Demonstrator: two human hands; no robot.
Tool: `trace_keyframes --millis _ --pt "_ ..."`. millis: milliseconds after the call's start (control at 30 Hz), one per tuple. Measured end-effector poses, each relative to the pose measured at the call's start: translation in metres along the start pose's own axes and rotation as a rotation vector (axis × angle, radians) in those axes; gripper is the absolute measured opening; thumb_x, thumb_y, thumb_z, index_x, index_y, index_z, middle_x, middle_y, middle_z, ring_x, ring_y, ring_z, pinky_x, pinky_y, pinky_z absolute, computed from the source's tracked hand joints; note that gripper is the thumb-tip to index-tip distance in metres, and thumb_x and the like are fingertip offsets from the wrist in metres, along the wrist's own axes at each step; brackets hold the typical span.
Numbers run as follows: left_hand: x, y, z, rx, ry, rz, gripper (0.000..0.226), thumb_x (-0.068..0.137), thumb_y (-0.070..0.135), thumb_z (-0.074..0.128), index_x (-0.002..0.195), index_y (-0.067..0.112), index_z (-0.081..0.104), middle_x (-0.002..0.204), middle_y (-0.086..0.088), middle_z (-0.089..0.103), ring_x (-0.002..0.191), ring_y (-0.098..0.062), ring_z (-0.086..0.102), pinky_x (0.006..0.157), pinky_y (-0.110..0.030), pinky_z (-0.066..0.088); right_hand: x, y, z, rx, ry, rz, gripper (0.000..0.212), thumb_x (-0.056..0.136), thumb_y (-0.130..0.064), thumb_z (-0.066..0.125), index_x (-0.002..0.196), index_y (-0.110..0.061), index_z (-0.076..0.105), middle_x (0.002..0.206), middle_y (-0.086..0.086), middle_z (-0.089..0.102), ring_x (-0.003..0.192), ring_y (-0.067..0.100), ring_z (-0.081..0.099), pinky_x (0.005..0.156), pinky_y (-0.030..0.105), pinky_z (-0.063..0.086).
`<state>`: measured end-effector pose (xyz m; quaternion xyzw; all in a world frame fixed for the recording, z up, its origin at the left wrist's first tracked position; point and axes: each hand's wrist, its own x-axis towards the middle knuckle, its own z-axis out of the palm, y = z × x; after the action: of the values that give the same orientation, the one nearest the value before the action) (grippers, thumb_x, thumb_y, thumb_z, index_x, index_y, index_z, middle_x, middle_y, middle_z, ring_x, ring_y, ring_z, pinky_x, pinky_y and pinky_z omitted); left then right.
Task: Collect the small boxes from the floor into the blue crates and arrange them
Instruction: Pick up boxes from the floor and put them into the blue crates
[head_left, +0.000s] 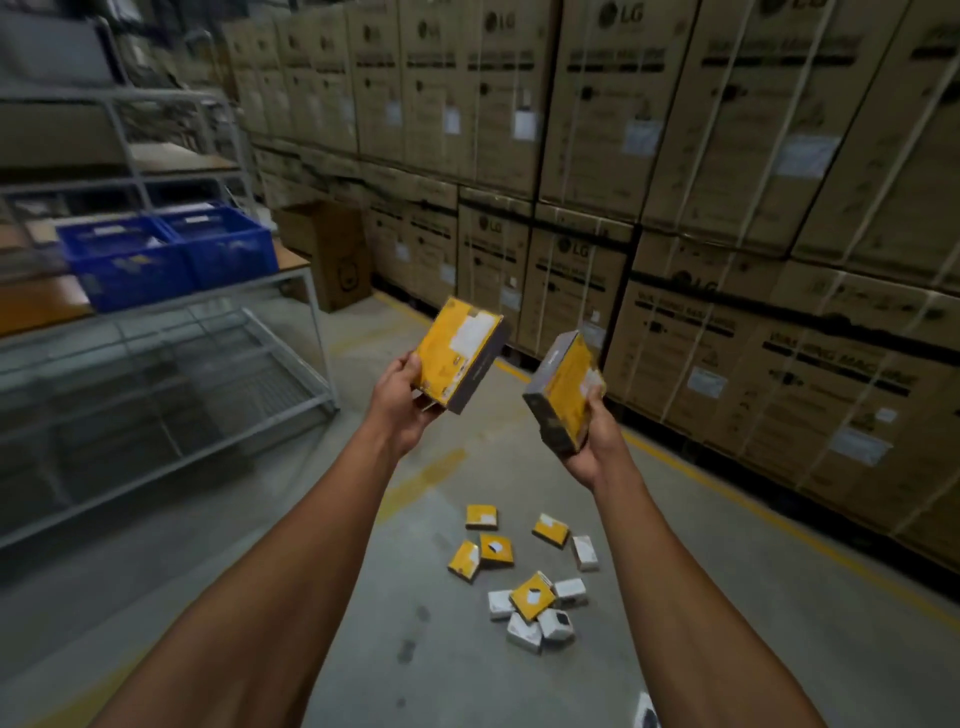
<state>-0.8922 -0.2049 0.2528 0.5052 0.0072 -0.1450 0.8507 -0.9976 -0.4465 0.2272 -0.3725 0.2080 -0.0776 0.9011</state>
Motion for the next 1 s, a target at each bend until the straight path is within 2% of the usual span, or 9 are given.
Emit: trace_keyframes --millis 100,233,333,400,533,667,767,900,1000 --pt "0.006 0.029 -0.043 0.010 0.062 0.009 0.015 0.112 0.034 0.045 0.114 0.025 0.056 0.107 -0.007 0.066 0.086 -0.023 0.065 0.074 -0.041 0.056 0.009 0.032 0.040 -0.010 -0.022 0.050 0.065 0.106 -0.063 0.033 0.127 -0.010 0.063 0.083 0.010 0.072 0.057 0.021 0.068 0.045 0.026 0.052" --pt "0.012 0.059 -0.093 -0.053 0.077 0.036 0.019 0.110 0.033 0.050 0.115 0.018 0.061 0.109 -0.012 0.070 0.089 -0.025 0.068 0.083 -0.045 0.056 0.026 0.069 0.085 0.080 -0.168 0.132 0.047 0.092 -0.045 0.063 0.113 -0.003 0.054 0.082 0.010 0.057 0.055 0.018 0.057 0.049 0.025 0.051" --pt "0.020 0.077 -0.121 -0.085 0.081 0.056 0.023 0.106 0.030 0.059 0.116 0.011 0.066 0.104 -0.013 0.074 0.090 -0.025 0.071 0.086 -0.046 0.057 0.048 0.090 0.114 0.131 -0.247 0.142 0.054 0.089 -0.047 0.063 0.119 -0.003 0.056 0.094 0.013 0.058 0.066 0.021 0.057 0.055 0.029 0.055" --pt "0.028 0.086 -0.139 -0.077 0.089 0.052 0.021 0.103 0.024 0.064 0.114 0.007 0.068 0.101 -0.013 0.074 0.091 -0.025 0.071 0.088 -0.046 0.059 0.068 0.101 0.129 0.157 -0.259 0.194 0.075 0.095 -0.063 0.058 0.137 0.000 0.055 0.104 0.019 0.063 0.077 0.030 0.062 0.068 0.036 0.059" --pt "0.055 0.101 -0.173 -0.012 0.087 0.043 0.029 0.100 0.018 0.068 0.123 0.000 0.066 0.099 -0.013 0.076 0.085 -0.024 0.075 0.073 -0.042 0.064 0.109 0.120 0.163 0.099 -0.315 0.250 0.121 0.072 -0.099 0.049 0.138 0.002 0.060 0.116 0.020 0.068 0.084 0.034 0.064 0.078 0.043 0.054" --pt "0.098 0.116 -0.200 0.046 0.079 0.048 0.031 0.099 0.016 0.069 0.125 0.000 0.065 0.100 -0.013 0.076 0.086 -0.024 0.076 0.078 -0.045 0.064 0.160 0.140 0.202 0.084 -0.384 0.261 0.139 0.056 -0.105 0.054 0.140 0.005 0.057 0.120 0.021 0.063 0.092 0.035 0.063 0.087 0.046 0.051" --pt "0.145 0.135 -0.221 0.070 0.134 0.079 0.029 0.099 0.014 0.069 0.124 0.001 0.065 0.102 -0.015 0.074 0.087 -0.026 0.074 0.086 -0.046 0.061 0.207 0.152 0.239 0.081 -0.434 0.270 0.134 0.056 -0.103 0.056 0.137 0.003 0.061 0.137 0.027 0.061 0.125 0.045 0.060 0.112 0.061 0.041" --pt "0.213 0.176 -0.253 0.051 0.240 0.119 0.033 0.099 0.010 0.067 0.130 0.001 0.058 0.105 -0.018 0.071 0.088 -0.028 0.072 0.085 -0.048 0.062 0.283 0.161 0.300 0.097 -0.493 0.298 0.119 0.066 -0.085 0.075 0.154 -0.014 0.038 0.154 0.032 0.044 0.136 0.057 0.048 0.113 0.074 0.032" --pt "0.261 0.209 -0.282 0.056 0.307 0.133 0.032 0.098 0.010 0.067 0.128 0.003 0.057 0.121 -0.024 0.065 0.106 -0.038 0.067 0.107 -0.060 0.050 0.343 0.167 0.350 0.076 -0.534 0.339 0.097 0.081 -0.063 0.078 0.158 -0.020 0.038 0.158 0.030 0.040 0.139 0.059 0.042 0.111 0.077 0.032"
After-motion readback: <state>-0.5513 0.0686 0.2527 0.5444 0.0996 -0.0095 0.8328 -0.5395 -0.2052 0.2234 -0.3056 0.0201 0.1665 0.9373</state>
